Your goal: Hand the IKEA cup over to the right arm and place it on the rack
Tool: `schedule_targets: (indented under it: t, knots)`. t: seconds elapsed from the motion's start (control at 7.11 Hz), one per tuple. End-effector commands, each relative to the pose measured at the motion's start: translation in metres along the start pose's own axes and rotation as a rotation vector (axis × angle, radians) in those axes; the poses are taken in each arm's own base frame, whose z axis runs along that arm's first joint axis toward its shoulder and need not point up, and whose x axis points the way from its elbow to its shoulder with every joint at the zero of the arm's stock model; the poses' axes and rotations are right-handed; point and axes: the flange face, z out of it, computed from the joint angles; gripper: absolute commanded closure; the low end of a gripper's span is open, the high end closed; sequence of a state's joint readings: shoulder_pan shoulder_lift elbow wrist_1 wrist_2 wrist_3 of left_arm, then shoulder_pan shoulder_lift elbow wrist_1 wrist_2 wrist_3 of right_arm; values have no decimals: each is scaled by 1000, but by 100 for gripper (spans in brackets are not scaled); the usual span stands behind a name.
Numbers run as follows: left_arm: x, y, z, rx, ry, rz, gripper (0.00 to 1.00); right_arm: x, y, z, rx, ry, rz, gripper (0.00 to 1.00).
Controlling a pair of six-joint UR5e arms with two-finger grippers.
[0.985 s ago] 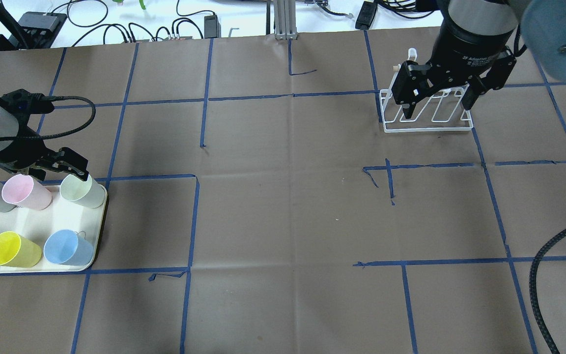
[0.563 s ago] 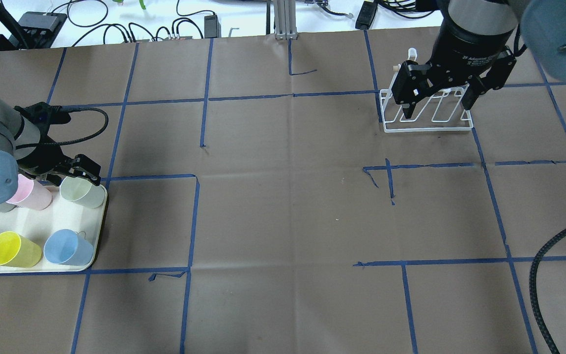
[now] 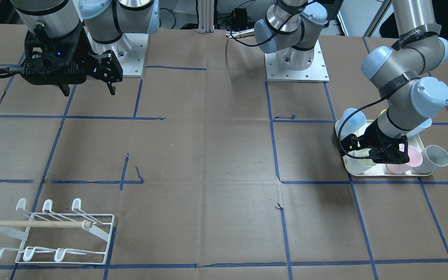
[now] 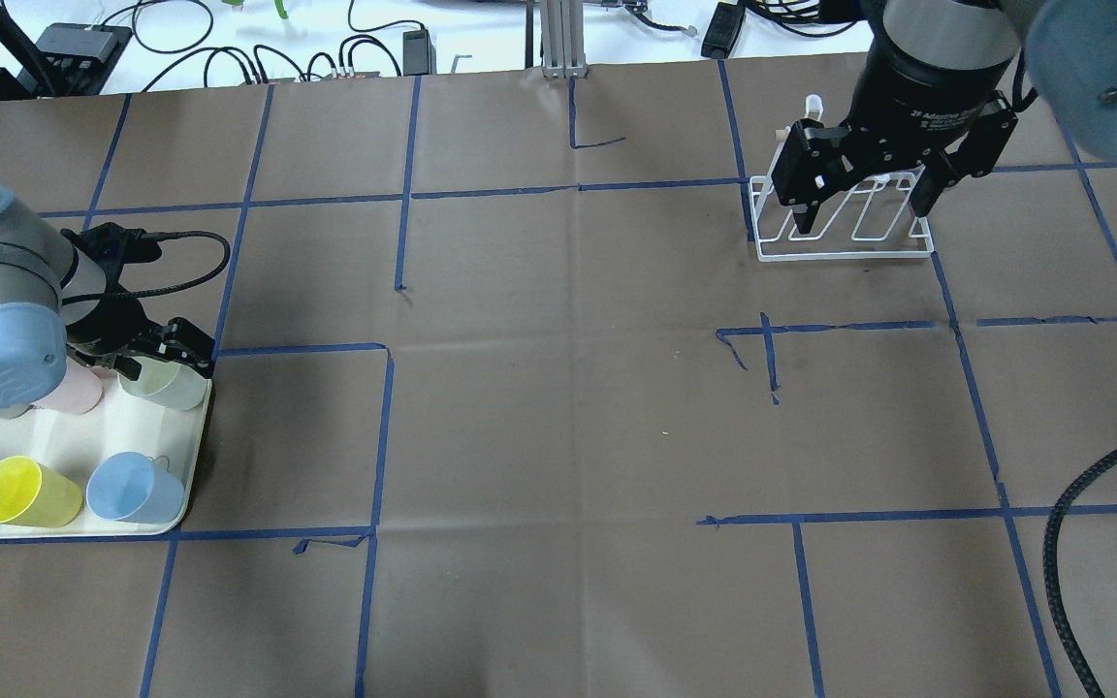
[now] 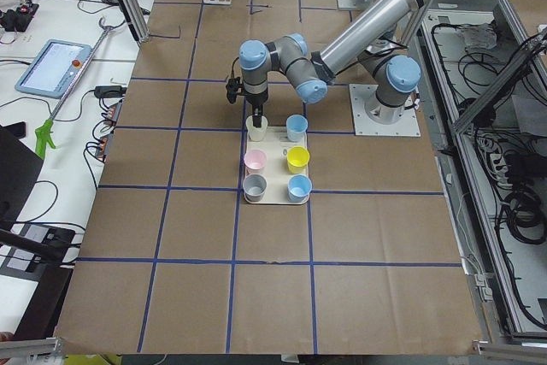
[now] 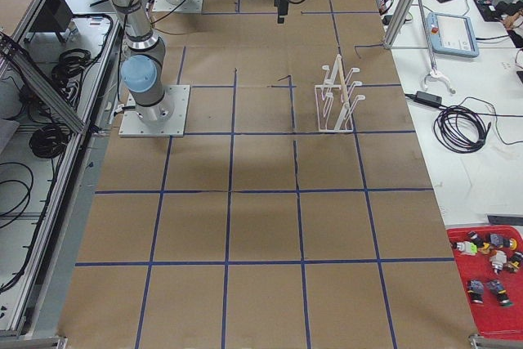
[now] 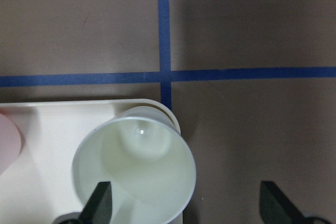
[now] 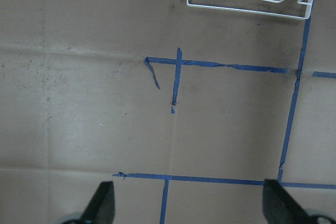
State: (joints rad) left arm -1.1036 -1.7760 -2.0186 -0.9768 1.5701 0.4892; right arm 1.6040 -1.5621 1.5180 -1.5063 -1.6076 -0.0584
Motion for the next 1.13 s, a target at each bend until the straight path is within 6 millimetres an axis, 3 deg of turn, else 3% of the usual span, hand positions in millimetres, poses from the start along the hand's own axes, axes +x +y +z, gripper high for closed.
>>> schedule_targets:
  t: [0.0, 0.14, 0.28, 0.42, 0.99]
  knots:
    - [-1, -1, 5, -10, 3, 1, 5, 0, 0, 1, -1, 0, 0, 0]
    - [-3, 0, 6, -23, -11, 3, 35, 0, 0, 1, -1, 0, 0, 0]
    - [-3, 1, 7, -34, -19, 3, 72, 0, 0, 1, -1, 0, 1, 0]
    - [-3, 2, 5, -36, -20, -8, 100, 0, 0, 1, -1, 0, 0, 0]
    - [-3, 1, -29, 22, -52, -3, 100, 0, 0, 1, -1, -2, 0, 0]
